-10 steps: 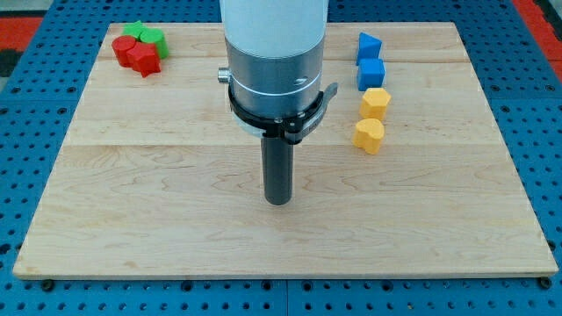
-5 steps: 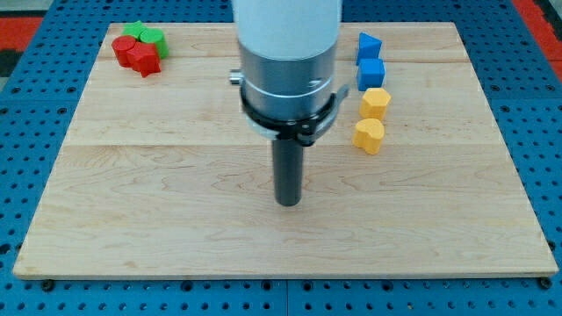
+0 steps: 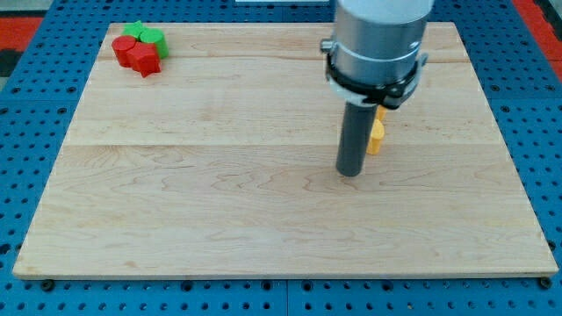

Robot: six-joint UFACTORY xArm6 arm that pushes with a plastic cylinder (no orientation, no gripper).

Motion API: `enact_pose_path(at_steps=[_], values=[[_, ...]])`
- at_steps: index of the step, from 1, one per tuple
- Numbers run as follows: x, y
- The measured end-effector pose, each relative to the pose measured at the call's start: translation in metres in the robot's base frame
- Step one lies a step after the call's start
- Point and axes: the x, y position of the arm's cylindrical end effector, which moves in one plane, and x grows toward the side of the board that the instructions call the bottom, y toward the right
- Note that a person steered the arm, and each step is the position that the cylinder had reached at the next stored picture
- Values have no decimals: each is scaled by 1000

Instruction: Move the yellow blocks towards blue blocks

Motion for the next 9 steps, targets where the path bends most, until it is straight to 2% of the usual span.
enact_pose_path(at_steps=[3, 5, 6, 8, 9], values=[[-64, 33], [-40, 50], [-57, 80], [-109, 52], [-80, 85]])
